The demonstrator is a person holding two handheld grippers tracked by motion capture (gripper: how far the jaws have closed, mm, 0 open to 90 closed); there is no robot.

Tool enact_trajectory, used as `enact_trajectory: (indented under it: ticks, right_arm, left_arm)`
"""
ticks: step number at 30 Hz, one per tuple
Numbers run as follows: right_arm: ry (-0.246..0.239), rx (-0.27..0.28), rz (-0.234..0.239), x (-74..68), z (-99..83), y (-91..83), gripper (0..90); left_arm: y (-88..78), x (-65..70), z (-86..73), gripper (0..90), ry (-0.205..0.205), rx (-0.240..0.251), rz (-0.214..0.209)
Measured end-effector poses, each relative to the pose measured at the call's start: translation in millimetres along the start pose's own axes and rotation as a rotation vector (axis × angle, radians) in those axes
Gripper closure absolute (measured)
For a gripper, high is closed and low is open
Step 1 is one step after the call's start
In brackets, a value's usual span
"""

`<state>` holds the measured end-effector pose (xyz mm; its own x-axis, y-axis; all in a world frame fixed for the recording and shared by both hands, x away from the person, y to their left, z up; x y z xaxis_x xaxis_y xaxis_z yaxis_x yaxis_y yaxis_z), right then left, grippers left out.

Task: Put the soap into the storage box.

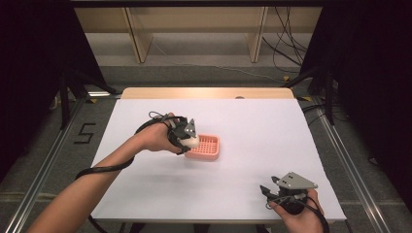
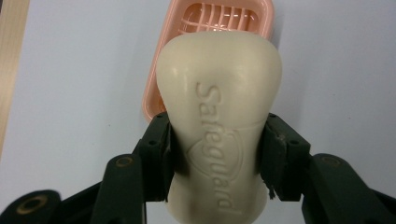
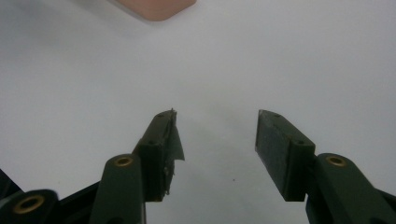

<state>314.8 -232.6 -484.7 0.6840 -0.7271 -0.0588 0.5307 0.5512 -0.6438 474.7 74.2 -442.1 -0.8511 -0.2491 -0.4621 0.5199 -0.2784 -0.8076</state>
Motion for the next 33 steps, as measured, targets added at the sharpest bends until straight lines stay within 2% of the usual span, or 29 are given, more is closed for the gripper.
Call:
enact_trajectory:
  ticks: [2,4,5,15,33]
  right_arm:
    - [0.0,-0.002,-0.011,-0.1,-0.2,-0.6,48.9]
    - [0.0,0.001,-0.002,0.0,0.0,0.1,48.9]
    - [0.001,0.0,-0.014,0.0,-0.1,-0.7,48.9]
    - [0.004,-0.001,-0.014,0.1,-0.3,-0.7,48.9]
    - [-0.002,-0.001,-0.009,-0.1,-0.3,-0.3,48.9]
  left_arm:
    - [0.3,-0.7,1.0,49.6,0.0,0.007,0.005]
    - [0.5,-1.2,1.9,49.6,0.001,0.01,0.004]
    - [1.3,-0.7,2.8,49.6,-0.007,0.018,0.008]
    - [3.0,-2.7,7.6,49.6,-0.006,0.049,0.017]
    - [10.4,-4.2,10.4,49.5,-0.026,0.061,0.004]
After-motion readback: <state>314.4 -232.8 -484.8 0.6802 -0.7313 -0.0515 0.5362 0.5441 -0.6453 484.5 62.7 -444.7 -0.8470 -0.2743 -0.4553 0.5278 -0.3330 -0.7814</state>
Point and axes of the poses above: each handheld gripper's, and its own axes: y roughly forward along the jaws, z roughly out of its top, x roughly to its right, the point moved 5 cm from there along y, roughly forward along the jaws, and after that the axes turned 12 degrees about z, right-handed, at the moved point
